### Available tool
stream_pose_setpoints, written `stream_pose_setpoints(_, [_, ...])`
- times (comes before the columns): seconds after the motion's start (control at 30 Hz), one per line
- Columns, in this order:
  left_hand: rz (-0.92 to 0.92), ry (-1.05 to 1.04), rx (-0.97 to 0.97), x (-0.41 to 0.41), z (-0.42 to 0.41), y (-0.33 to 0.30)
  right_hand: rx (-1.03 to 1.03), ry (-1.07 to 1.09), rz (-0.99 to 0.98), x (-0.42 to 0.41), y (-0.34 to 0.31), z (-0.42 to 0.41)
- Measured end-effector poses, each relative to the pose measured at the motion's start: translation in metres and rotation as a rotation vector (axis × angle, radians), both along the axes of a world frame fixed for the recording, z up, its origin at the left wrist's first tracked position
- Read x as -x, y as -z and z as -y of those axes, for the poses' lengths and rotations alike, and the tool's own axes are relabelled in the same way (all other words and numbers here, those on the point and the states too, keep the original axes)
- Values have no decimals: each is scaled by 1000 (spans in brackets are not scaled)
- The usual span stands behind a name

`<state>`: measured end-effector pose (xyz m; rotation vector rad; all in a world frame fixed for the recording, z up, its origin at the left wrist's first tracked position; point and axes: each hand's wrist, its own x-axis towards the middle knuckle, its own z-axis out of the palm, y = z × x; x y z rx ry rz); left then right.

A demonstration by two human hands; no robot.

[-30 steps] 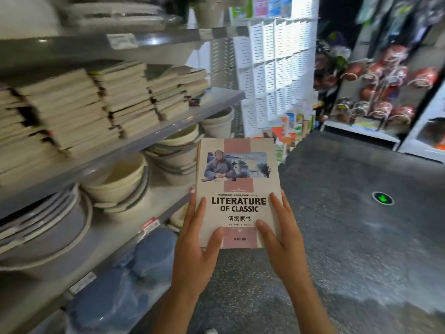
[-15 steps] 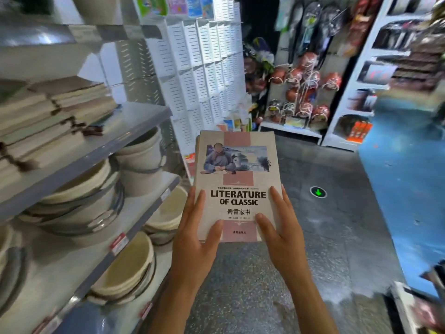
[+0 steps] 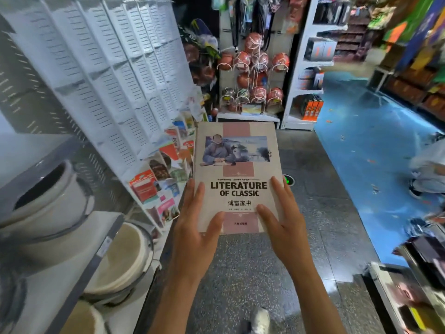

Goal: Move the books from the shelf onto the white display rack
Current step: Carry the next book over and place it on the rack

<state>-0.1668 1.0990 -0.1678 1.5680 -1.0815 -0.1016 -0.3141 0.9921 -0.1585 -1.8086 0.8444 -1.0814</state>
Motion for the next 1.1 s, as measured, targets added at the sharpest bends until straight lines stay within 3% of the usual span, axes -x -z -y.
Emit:
stream_pose_setpoints(0.4, [-31, -110, 76, -89, 242, -21, 59, -145, 74, -104, -21, 259])
stream_pose_setpoints(0.67, [-20, -268, 79, -171, 341, -23, 13, -298, 109, -201, -25, 373])
stream_pose_setpoints(0.9, [-34, -322, 115, -279, 431, -15, 82, -375, 69, -319, -27, 469])
stream_pose_setpoints(1.1, [-43, -373, 164, -396, 510, -48, 89, -430, 98, -446, -54, 556])
